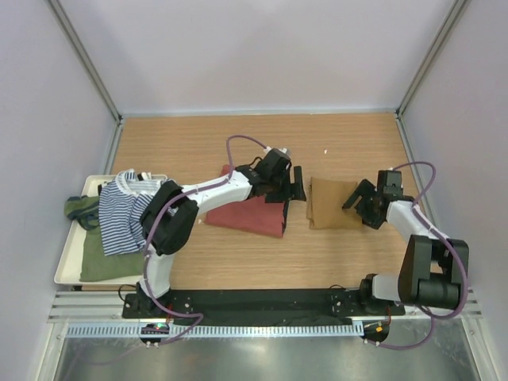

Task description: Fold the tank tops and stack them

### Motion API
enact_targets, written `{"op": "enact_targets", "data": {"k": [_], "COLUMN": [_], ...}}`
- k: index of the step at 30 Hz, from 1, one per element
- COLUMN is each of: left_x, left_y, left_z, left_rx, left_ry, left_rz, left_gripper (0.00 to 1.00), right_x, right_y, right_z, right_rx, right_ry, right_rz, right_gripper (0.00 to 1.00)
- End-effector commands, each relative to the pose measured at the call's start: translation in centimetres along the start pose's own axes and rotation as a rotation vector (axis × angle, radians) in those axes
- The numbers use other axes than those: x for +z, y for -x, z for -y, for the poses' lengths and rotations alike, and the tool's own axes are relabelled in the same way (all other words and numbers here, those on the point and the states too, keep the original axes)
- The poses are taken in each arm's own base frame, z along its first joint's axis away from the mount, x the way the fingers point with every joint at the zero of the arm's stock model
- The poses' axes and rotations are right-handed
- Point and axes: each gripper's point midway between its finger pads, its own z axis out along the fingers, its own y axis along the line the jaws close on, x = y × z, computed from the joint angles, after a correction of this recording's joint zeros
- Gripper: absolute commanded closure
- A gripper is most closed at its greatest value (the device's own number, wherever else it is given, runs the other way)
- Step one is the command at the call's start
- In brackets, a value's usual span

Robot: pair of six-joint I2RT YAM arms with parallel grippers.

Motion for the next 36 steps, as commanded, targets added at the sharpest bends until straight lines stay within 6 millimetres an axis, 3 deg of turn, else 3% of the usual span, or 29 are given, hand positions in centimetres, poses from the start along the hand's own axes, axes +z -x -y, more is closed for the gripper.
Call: {"op": "enact_targets", "data": {"k": [1, 5, 8, 9, 12, 25, 32, 36], "left_x": [-0.2, 1.4, 2.5, 3.0, 3.7, 6.2, 7.4, 7.7], "left_y": [1.8, 1.7, 2.0, 2.1, 1.9, -1.6, -2.5, -2.4], "left_z": [3.5, 4.1, 4.2, 4.1, 4.3, 4.0, 3.9, 3.9], "left_rx": [0.026, 0.036, 0.049, 0.046, 0.031, -0.011, -0.048, -0.066], "left_ry": [-0.079, -0.083, -0.069, -0.063, -0.070, -0.069, -0.068, -0.076], "left_rz": [0.035, 0.009, -0.007, -0.007, -0.019, -0.073, -0.084, -0.070], "left_gripper": [0.18, 0.18, 0.19, 0.19, 0.21, 0.22, 0.22, 0.24], "right_x": [-2.2, -3.3, -2.7, -1.9, -0.5, 1.8, 0.2, 1.0], "right_y": [0.7, 2.8, 3.9, 4.4, 4.5, 3.5, 5.5, 5.5], "right_z": [-1.7, -1.9, -1.9, -1.8, -1.6, -0.7, 0.6, 1.2], "right_rx": [-0.036, -0.056, -0.060, -0.054, -0.040, -0.030, -0.019, -0.016], "right_ry": [0.077, 0.057, 0.043, 0.038, 0.034, 0.031, -0.060, -0.097], "right_rz": [0.031, 0.099, 0.105, 0.100, 0.072, 0.033, 0.150, 0.131], "right_gripper": [0.18, 0.18, 0.24, 0.31, 0.37, 0.28, 0.28, 0.25]}}
